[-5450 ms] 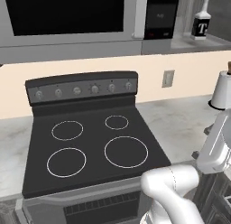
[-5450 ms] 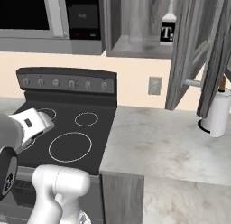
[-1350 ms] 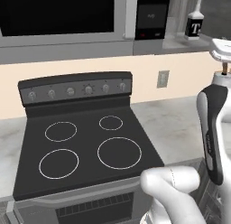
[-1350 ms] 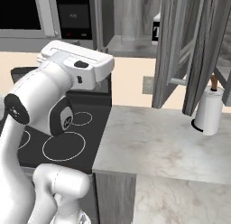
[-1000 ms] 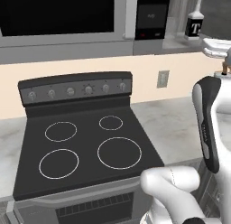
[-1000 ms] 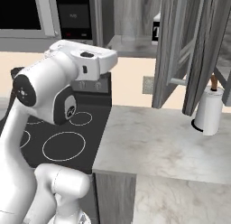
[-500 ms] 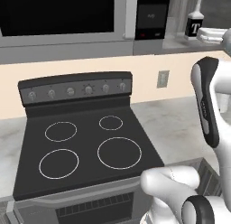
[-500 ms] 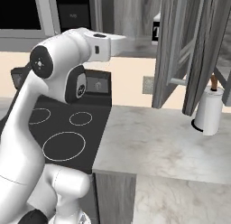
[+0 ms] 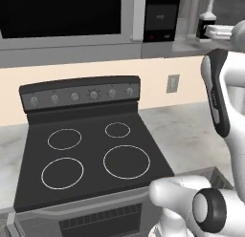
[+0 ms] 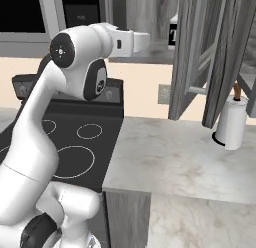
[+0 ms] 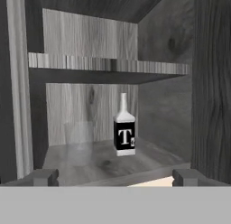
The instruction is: There is a bowl on the dining counter. Grab a lemon wedge from the fridge and place it in the bowl. Then get the liquor bottle and glass cup from the cabinet and place them next to the bowl.
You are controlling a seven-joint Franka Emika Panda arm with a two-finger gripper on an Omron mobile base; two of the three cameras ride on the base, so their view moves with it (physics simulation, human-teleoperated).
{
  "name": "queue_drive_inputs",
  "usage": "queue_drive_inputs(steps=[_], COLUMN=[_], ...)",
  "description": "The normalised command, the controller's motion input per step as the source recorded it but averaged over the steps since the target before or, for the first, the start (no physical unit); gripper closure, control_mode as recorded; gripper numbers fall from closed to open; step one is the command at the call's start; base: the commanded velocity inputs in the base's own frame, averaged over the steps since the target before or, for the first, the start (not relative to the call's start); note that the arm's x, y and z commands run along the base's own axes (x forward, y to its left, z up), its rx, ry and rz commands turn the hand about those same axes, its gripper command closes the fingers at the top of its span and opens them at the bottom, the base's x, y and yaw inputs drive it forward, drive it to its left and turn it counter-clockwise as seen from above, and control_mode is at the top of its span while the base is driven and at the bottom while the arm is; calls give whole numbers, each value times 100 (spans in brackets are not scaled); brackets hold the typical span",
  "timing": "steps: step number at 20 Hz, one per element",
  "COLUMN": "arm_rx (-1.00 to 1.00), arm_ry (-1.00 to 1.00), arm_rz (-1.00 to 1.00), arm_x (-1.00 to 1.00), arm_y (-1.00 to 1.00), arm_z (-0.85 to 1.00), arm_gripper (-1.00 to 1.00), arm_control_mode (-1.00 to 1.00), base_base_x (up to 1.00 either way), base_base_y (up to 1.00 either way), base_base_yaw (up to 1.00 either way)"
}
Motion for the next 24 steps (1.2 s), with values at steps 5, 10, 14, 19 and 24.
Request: queue_drive_inputs(steps=[5,10,14,19,24], arm_rx=[0,0,0,0,0], arm_ry=[0,0,0,0,0], arm_rz=[0,0,0,0,0], arm_x=[50,54,50,49,43], arm_y=[-31,-26,-17,-13,-12], arm_z=[12,7,8,11,4], arm_gripper=[-100,-100,-100,-100,-100], arm_control_mode=[-100,-100,-100,-100,-100], base_base_x=[0,0,0,0,0], base_base_y=[0,0,0,0,0], base_base_yaw=[0,0,0,0,0])
